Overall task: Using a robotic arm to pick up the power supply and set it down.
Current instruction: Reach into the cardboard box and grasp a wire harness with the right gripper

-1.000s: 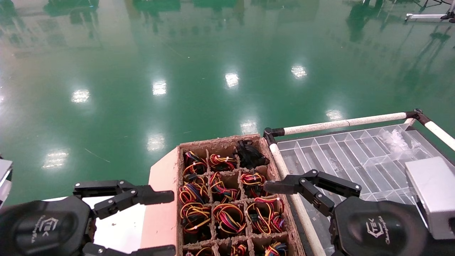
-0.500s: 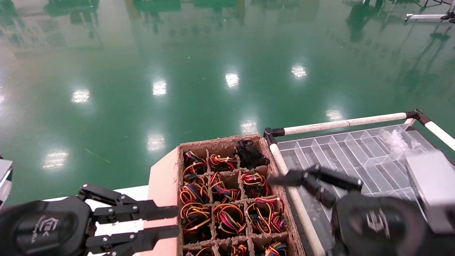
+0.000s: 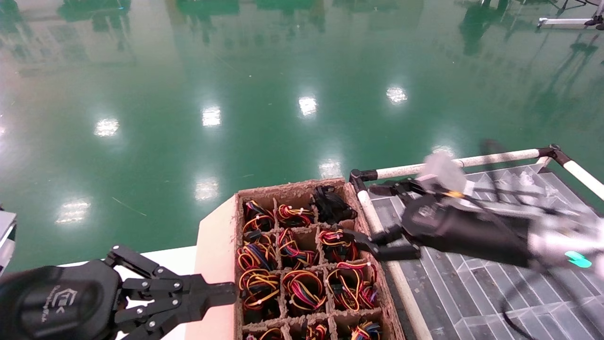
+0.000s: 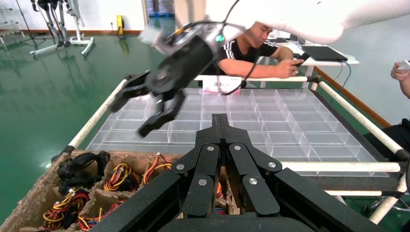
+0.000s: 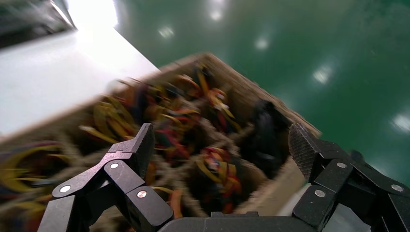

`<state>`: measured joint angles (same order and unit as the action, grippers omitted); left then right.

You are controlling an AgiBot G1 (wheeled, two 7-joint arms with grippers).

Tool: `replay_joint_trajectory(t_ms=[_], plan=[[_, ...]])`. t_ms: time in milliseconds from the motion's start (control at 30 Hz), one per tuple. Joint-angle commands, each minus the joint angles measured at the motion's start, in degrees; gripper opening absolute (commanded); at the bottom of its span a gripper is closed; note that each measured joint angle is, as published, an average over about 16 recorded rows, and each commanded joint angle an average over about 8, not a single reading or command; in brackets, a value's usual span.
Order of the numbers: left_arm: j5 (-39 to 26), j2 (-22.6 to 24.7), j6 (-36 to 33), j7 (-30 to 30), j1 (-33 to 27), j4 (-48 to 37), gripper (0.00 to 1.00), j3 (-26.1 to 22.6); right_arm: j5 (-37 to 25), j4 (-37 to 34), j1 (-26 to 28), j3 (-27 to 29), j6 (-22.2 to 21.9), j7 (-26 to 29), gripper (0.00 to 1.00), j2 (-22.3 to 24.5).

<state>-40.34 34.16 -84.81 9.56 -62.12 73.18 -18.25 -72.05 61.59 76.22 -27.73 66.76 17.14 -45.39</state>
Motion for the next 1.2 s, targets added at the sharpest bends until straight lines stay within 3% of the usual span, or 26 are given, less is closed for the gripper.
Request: replay_joint_trajectory(t_ms=[33, 167, 233, 433, 500, 533, 733, 800, 1200], plan=[[0.0, 0.0, 0.0, 0.0, 0.0, 0.0, 0.0, 0.0, -5.0, -1.8, 2.8, -2.2, -2.1, 1.4, 0.67, -2.2], [0.0, 0.0, 0.0, 0.0, 0.0, 0.0, 0.0, 0.0, -10.4, -7.4, 6.7, -5.0, -3.9, 1.2, 0.17, -6.9], [0.0, 0.0, 0.0, 0.0, 0.0, 0.0, 0.0, 0.0, -12.1, -10.3, 8.2, -6.0, -4.5, 0.3, 0.01, -9.1], [0.0, 0.0, 0.0, 0.0, 0.0, 0.0, 0.0, 0.0, -14.5, -18.6, 11.3, -7.5, -5.4, -3.6, 0.0, -13.9], [0.0, 0.0, 0.0, 0.0, 0.0, 0.0, 0.05, 0.0, -14.9, -20.9, 12.1, -7.8, -5.5, -4.9, 0.0, -15.0], [0.0, 0.0, 0.0, 0.0, 0.0, 0.0, 0.12, 0.0, -15.1, -21.9, 12.4, -7.9, -5.6, -5.6, 0.0, -15.5], [0.0, 0.0, 0.0, 0.0, 0.0, 0.0, 0.85, 0.0, -16.0, -27.2, 14.3, -8.4, -6.3, -8.7, 0.0, -17.9], [0.0, 0.0, 0.0, 0.0, 0.0, 0.0, 0.99, 0.0, -16.2, -28.7, 14.9, -8.5, -6.6, -9.5, 0.0, -18.6], [0.0, 0.0, 0.0, 0.0, 0.0, 0.0, 1.0, -0.1, -17.1, -36.8, 17.4, -9.0, -8.7, -14.3, 0.0, -22.6]])
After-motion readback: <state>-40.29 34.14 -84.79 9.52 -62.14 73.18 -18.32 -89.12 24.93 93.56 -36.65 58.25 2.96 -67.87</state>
